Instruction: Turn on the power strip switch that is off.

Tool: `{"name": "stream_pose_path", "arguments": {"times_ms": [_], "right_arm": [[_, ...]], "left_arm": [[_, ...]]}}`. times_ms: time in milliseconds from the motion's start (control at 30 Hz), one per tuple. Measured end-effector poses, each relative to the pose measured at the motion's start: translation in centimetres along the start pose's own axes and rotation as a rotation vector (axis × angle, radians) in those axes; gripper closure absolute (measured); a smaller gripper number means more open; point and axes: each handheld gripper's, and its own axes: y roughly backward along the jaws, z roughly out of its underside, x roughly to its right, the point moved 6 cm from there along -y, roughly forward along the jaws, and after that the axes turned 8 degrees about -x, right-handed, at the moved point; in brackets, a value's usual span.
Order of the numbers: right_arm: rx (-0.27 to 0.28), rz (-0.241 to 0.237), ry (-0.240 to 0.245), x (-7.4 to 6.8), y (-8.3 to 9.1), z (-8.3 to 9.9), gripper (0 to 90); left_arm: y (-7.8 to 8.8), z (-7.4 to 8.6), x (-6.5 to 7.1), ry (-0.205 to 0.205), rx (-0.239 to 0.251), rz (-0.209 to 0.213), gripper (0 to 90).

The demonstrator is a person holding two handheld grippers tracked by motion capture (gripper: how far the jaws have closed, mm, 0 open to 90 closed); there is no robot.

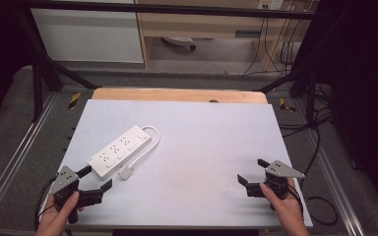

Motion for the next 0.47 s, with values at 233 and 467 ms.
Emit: {"name": "stream_pose_path", "arguments": {"times_ms": [233,467], "right_arm": [[-0.001,0.002,0.002,0.1,0.0,0.0,2.7],[-0.011,0.016,0.011,0.2,-0.1,0.1,2.5]], "left_arm": [[-0.8,0.4,1.0,-0.044,-0.018,0.042,7.4],[-1.5,0.8,2.2,-0.095,-0.069,0.073,7.2]]}}
